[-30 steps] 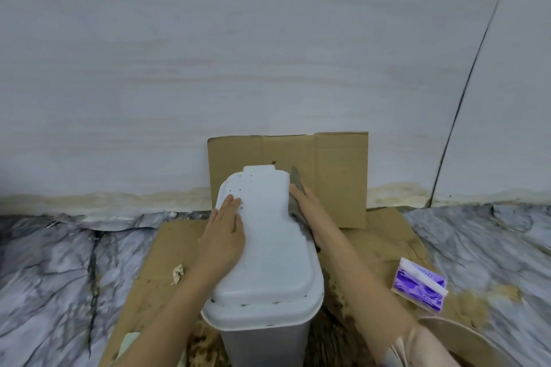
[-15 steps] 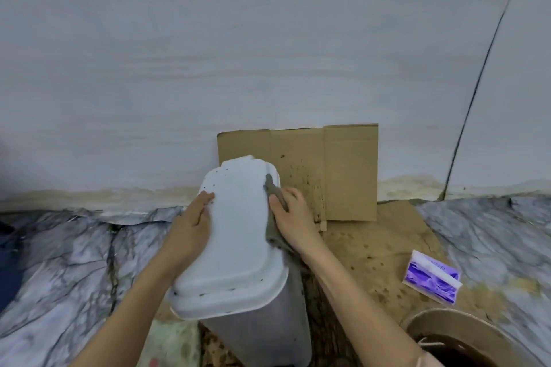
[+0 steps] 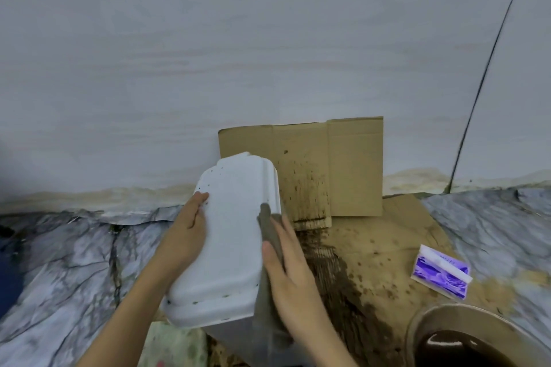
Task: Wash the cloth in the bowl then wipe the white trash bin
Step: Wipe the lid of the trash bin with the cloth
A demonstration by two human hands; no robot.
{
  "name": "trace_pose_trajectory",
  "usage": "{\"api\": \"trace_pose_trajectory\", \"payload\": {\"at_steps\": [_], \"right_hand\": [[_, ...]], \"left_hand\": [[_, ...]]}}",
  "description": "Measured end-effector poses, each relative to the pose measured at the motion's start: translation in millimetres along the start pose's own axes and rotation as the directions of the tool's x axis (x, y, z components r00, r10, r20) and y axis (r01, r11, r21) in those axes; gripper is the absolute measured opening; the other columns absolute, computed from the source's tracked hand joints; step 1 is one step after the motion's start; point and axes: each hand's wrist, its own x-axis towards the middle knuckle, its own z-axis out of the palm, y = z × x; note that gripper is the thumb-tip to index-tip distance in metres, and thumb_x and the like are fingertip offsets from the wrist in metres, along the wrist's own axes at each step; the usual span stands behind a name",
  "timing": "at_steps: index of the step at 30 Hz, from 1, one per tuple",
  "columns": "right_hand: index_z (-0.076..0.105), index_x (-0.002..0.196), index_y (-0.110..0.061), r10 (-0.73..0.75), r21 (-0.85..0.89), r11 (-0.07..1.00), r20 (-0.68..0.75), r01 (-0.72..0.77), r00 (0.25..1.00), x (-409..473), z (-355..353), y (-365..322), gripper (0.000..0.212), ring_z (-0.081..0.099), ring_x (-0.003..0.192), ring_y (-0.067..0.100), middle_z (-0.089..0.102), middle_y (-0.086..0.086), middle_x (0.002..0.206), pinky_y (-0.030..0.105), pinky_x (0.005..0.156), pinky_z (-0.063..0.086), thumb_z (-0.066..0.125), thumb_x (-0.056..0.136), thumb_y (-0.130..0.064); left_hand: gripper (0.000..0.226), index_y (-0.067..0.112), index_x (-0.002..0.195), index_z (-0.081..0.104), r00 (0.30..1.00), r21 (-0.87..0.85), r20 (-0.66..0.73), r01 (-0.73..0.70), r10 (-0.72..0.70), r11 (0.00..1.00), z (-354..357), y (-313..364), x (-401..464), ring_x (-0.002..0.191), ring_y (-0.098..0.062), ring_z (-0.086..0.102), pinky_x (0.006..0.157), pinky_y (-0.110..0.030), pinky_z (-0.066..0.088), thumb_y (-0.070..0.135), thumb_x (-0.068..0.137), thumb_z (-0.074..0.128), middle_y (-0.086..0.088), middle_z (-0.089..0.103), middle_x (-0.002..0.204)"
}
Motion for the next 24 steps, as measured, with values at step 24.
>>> {"api": "trace_pose_trajectory", "payload": {"at_steps": [24], "right_hand": [[0.012, 0.149, -0.042, 0.056, -0.830, 0.493, 0.329, 0.261, 0.943, 115, -41, -8, 0.046, -0.003, 0.147, 0.013, 0.005, -0.018, 0.159, 0.040, 0.117, -0.002, 0.015, 0.103, -0.042]], "left_hand": [[0.035, 0.013, 0.134, 0.039, 0.988, -0.290, -0.107, 0.073, -0.108, 0.954, 64, 59, -21, 0.117, -0.013, 0.044, 0.090, -0.024, 0.029, 0.023, 0.103, 0.027, 0.001, 0.047, 0.129]]}}
